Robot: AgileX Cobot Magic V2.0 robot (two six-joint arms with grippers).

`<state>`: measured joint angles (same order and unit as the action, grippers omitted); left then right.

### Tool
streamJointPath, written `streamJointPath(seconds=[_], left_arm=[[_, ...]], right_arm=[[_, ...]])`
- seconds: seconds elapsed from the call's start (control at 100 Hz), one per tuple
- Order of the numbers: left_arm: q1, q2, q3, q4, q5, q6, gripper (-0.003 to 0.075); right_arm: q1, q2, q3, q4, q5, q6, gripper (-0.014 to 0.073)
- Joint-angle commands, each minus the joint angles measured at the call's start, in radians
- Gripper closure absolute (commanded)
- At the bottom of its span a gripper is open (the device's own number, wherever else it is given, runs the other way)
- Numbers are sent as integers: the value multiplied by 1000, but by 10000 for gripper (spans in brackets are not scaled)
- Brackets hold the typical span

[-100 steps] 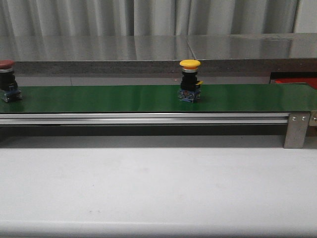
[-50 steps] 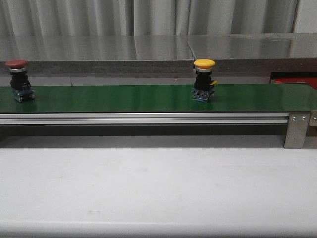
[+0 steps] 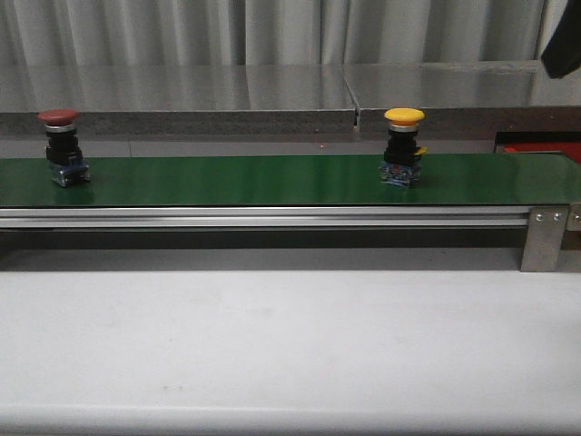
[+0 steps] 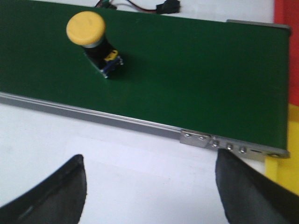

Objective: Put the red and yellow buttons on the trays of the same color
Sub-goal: 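Grasp the yellow button at the belt's end with the right gripper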

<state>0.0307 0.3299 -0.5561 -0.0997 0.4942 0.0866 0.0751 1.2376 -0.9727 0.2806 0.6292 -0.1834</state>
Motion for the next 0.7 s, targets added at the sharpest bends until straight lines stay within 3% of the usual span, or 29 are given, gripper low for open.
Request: streamJointPath(seconds=[0.0, 0.69], left_arm=[[-7, 8, -26, -14, -74, 0, 739], [-7, 8, -26, -14, -74, 0, 739]], right_arm=[[-1, 50, -79, 80, -18, -104, 20], [0, 482, -489, 95, 108, -203, 20]])
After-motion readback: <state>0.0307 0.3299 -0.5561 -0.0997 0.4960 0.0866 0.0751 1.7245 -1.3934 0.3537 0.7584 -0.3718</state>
